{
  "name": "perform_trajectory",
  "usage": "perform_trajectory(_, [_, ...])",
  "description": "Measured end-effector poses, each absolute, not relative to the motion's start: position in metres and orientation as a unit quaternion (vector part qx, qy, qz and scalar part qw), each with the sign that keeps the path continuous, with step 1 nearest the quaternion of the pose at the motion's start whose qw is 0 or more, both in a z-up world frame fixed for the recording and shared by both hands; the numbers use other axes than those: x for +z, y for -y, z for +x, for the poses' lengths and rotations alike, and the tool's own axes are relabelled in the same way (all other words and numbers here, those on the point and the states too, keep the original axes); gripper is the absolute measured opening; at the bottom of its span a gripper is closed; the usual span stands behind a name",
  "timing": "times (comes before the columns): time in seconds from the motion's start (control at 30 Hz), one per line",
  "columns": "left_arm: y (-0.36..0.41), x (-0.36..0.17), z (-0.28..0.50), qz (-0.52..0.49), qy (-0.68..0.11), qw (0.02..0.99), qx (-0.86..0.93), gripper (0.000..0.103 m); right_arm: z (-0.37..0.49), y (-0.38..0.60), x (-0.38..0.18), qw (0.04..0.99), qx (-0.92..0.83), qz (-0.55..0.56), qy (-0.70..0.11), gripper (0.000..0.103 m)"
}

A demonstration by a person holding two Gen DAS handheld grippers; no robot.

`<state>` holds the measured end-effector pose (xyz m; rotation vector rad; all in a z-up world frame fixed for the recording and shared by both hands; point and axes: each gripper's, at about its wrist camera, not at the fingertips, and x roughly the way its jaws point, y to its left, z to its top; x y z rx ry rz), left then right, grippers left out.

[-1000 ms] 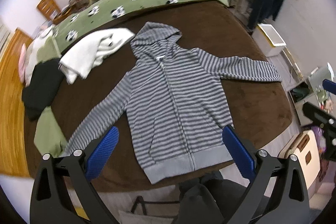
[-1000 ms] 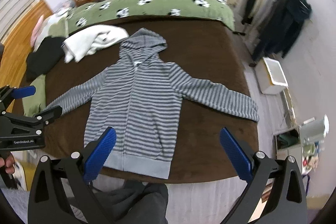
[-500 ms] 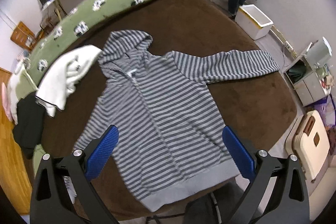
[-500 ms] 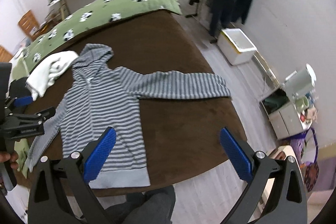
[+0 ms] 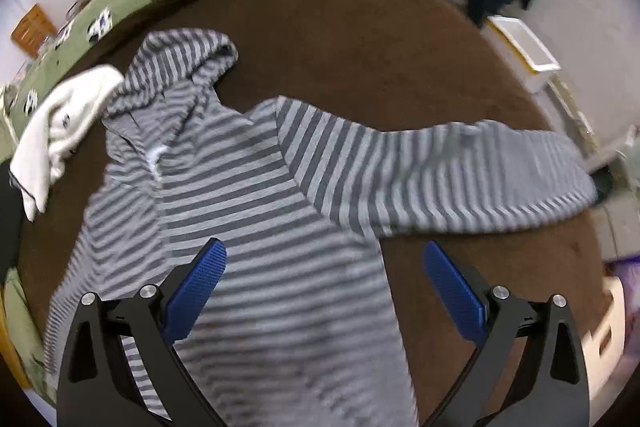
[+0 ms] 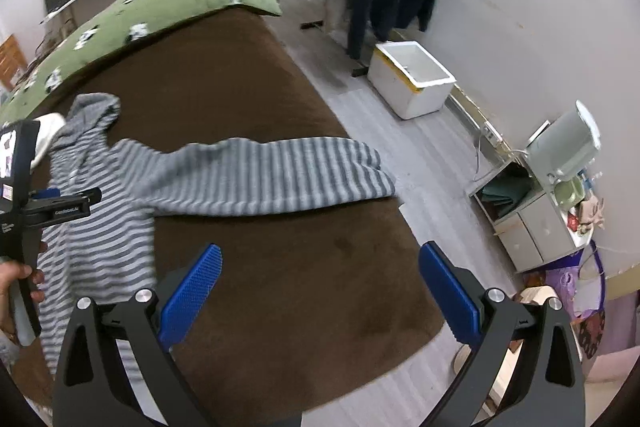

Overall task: Fold large clothes
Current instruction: 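Move the right tool to the hoodie sleeve cuff and grasp it, then lift the sleeve cuff with the right tool and lay it across the hoodie body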

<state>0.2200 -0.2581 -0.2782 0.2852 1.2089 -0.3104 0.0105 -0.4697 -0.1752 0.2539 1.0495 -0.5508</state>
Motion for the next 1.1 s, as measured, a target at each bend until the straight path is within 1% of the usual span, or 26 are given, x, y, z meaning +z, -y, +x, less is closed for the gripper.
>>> perform_trajectory(0.13, [0.276,-0.333,0.239,0.116,-0.575,0.801,-0.121,0.097,0.01,0.509,-0.226,0.815,-0.266,0.159,-0.49,0.097])
perform_trajectory(0.27, [0.295,-0.364,0.248,0.142,-0.56,0.809,-0.111,0.097,0.001,0.546,-0.27,0.804,-0.278,0.198,-0.486,0.097])
perform_trajectory(0.4, [0.305,-0.397,0.254,0.159,-0.57,0.8,-0.101,0.098,-0.013,0.59,-0.307,0.792,-0.28,0.26,-0.477,0.097])
perform_trajectory(0.53, [0.305,-0.396,0.249,0.168,-0.552,0.808,-0.119,0.098,-0.015,0.624,-0.324,0.788,-0.265,0.296,-0.47,0.097])
perform_trajectory(0.6, [0.304,-0.396,0.249,0.163,-0.553,0.809,-0.118,0.098,-0.015,0.644,-0.331,0.787,-0.243,0.335,-0.458,0.097])
perform_trajectory(0.77, [0.31,-0.396,0.247,0.185,-0.547,0.808,-0.116,0.098,-0.016,0.702,-0.371,0.748,-0.173,0.515,-0.382,0.097])
perform_trajectory(0.87, [0.316,-0.395,0.243,0.206,-0.537,0.81,-0.115,0.098,-0.014,0.722,-0.403,0.711,-0.146,0.599,-0.337,0.097])
perform_trajectory(0.97, [0.317,-0.394,0.242,0.207,-0.538,0.809,-0.114,0.098,-0.011,0.734,-0.437,0.663,-0.144,0.665,-0.313,0.097])
perform_trajectory(1.03, [0.316,-0.394,0.242,0.201,-0.542,0.808,-0.114,0.098,-0.009,0.738,-0.455,0.639,-0.138,0.7,-0.287,0.091])
perform_trajectory(1.07, [0.315,-0.394,0.243,0.198,-0.543,0.808,-0.115,0.098,-0.009,0.74,-0.46,0.629,-0.146,0.711,-0.279,0.09])
perform_trajectory(1.1, [0.314,-0.395,0.243,0.193,-0.545,0.808,-0.116,0.098,-0.007,0.742,-0.46,0.629,-0.15,0.712,-0.273,0.08])
